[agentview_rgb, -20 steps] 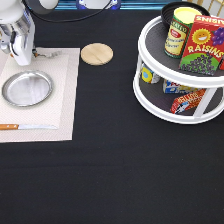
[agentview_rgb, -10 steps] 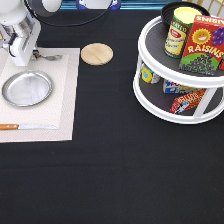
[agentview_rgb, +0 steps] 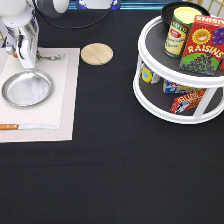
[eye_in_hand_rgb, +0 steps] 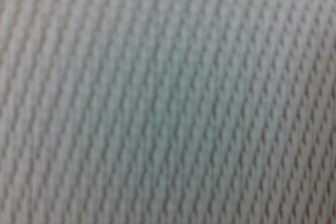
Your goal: Arrange plate and fork
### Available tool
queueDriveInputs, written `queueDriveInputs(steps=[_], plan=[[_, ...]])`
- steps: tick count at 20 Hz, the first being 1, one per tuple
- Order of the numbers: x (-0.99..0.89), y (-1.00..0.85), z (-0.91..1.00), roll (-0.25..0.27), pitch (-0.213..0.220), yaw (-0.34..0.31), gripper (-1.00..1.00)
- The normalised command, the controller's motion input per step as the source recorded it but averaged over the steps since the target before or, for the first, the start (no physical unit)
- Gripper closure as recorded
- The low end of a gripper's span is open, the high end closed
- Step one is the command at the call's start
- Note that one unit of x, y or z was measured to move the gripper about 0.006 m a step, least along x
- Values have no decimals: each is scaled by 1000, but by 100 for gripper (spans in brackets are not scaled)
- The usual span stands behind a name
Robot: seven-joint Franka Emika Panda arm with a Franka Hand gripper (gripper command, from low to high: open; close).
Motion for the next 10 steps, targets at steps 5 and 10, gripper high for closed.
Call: queueDriveInputs(steps=[5,10], plan=[[-81,-60,-6,-69,-7,46,100],[-125,0,-69,-83,0,0,-100]])
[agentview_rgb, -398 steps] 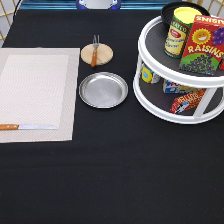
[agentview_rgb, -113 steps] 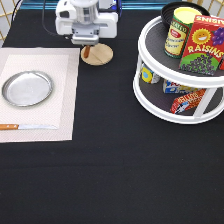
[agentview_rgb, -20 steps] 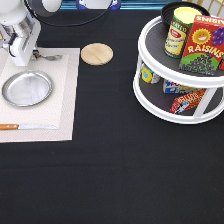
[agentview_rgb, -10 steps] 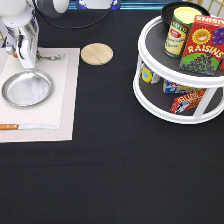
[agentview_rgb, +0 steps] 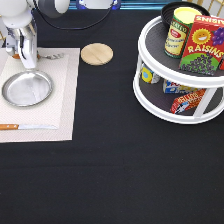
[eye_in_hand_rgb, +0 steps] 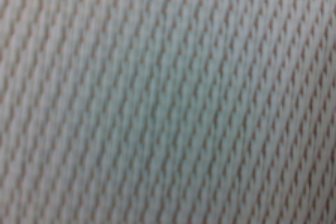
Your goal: Arrange plate and fork
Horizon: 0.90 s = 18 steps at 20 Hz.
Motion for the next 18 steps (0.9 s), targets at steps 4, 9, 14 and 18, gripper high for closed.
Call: queueDriveInputs(steps=[4,9,14,18], plan=[[-26,48,63,-92,3,0,-100],[28,127,341,-101,7,0,-100],[6,251,666,-124,0,0,-100],[65,372,989,-159,0,0,-100]])
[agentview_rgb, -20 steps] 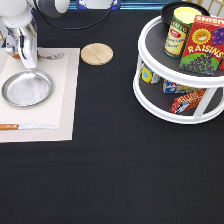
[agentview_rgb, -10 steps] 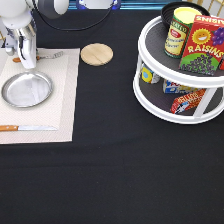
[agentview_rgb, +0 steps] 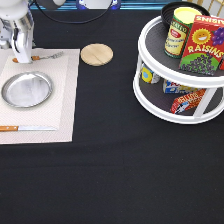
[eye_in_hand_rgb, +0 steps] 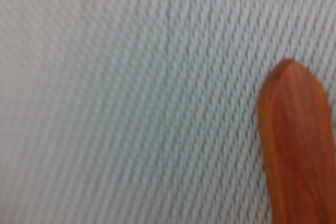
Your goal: Arrange plate and fork
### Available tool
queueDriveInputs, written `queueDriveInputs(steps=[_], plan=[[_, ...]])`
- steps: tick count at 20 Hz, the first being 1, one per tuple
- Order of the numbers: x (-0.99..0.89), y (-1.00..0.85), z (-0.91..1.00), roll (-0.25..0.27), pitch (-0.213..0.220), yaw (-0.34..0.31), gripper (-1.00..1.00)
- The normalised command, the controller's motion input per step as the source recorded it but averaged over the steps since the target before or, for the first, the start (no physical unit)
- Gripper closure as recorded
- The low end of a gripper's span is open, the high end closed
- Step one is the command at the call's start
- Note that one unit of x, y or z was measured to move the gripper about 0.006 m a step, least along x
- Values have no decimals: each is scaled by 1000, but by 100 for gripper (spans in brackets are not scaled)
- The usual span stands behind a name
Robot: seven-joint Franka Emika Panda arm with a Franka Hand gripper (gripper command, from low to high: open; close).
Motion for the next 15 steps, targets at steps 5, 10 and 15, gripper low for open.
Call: queueDriveInputs(steps=[5,10,15], plan=[[162,425,940,-182,0,0,-100],[147,341,382,-117,27,9,-100],[0,0,0,0,3,0,-100]])
